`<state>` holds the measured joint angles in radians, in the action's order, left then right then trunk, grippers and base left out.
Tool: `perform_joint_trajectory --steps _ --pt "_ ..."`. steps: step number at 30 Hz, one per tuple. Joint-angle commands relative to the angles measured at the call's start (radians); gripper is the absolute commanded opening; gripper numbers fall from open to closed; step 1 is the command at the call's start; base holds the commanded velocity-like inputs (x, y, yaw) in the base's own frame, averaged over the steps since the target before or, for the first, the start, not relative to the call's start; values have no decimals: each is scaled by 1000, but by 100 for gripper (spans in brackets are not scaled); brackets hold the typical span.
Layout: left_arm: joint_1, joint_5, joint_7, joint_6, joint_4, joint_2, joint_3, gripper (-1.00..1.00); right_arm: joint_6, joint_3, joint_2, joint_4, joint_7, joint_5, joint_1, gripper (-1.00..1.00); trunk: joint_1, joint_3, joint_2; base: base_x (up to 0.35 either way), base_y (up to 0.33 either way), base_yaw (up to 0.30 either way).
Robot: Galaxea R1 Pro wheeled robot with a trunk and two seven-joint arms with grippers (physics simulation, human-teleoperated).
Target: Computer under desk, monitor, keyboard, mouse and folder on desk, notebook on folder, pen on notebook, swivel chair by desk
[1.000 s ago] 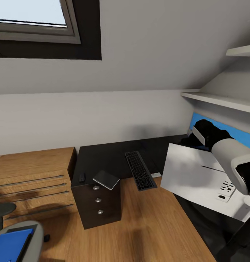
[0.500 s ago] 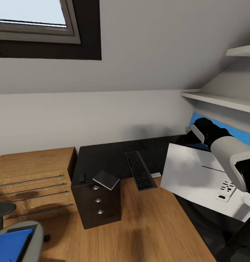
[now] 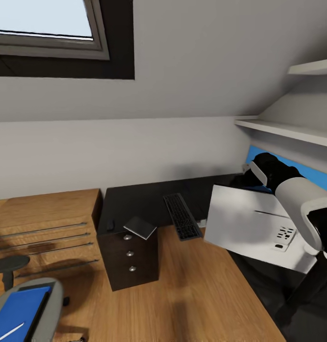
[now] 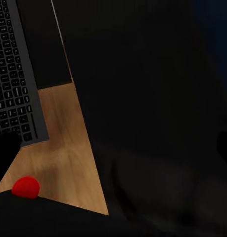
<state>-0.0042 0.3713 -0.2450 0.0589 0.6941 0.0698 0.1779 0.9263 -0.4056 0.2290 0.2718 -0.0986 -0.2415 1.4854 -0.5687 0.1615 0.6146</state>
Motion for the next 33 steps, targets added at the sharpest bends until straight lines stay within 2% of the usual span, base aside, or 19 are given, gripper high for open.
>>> perform_joint_trajectory --steps 1,18,26,33 --pt "0 8 -8 4 2 -1 5 100 4 -9 1 1 -5 -2 1 100 0 2 2 -268 0 0" --pt "0 8 -8 4 2 -1 8 100 7 -11 -5 27 -8 -5 1 100 0 2 2 -124 0 0" --pt "0 7 -8 4 2 -1 5 100 14 -11 -7 35 -13 -16 1 100 0 2 2 -25 0 0" --pt "0 8 -8 4 2 -1 7 100 44 -6 -19 81 -22 -19 1 100 0 2 2 0 0 0"
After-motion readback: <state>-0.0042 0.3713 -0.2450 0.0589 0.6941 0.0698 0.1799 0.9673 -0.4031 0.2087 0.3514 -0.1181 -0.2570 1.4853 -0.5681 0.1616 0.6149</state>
